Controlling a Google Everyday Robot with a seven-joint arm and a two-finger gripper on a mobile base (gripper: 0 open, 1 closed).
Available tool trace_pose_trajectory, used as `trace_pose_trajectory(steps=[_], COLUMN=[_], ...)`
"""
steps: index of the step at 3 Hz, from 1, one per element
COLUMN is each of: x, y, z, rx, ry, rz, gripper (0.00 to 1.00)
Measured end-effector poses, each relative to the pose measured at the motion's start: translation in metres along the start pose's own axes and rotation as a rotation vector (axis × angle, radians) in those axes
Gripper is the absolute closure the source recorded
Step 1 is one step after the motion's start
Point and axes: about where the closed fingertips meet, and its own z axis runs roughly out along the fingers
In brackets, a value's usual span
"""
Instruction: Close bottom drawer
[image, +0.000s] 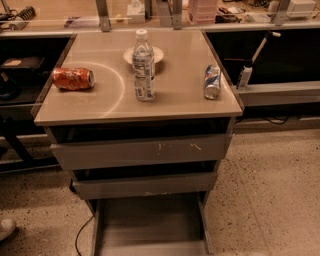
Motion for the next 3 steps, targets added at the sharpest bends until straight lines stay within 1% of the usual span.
trace_pose_trajectory(steps=[1, 2, 3], x=[-0.008, -0.022, -0.037], y=[-0.004, -0.015, -0.022], z=[0.013, 0.031, 0.043], rx=[-0.004, -0.002, 0.002], ry=[0.005, -0.008, -0.039], rz=[0.006, 0.022, 0.021], gripper=[1.0, 1.0, 1.0])
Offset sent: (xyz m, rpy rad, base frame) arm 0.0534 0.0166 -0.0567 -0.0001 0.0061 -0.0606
